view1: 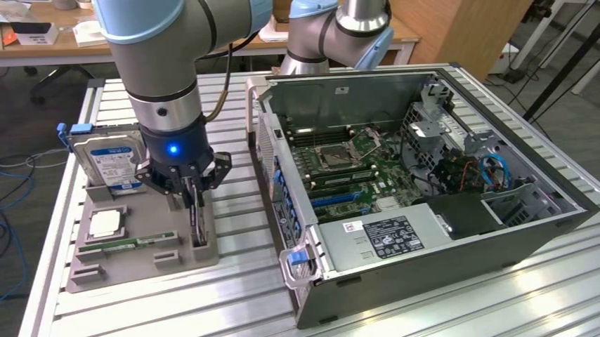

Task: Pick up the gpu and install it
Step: 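Pick up the gpu and move the gpu toward the slot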

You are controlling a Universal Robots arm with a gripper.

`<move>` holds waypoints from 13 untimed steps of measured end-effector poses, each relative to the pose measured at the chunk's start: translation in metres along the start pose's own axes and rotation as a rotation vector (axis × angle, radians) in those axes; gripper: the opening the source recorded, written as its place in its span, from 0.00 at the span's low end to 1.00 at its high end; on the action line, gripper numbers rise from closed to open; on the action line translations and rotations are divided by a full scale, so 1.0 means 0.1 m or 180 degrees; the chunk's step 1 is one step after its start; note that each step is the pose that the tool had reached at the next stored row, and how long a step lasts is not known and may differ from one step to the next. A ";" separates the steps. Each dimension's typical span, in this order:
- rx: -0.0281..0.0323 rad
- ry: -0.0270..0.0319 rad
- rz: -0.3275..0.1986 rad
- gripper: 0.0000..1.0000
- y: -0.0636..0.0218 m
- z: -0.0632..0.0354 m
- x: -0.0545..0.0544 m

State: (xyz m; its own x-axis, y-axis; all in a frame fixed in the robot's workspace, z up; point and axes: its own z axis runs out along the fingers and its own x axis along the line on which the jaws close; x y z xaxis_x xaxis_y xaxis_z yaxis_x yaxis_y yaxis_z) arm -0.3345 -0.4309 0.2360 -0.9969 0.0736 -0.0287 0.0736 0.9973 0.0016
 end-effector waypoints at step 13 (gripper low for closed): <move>0.0000 0.0000 0.0000 0.26 0.000 -0.084 0.00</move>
State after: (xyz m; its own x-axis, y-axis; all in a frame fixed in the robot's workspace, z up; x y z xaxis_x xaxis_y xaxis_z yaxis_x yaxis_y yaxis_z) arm -0.3345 -0.4309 0.2444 -0.9969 0.0737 -0.0288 0.0737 0.9973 0.0017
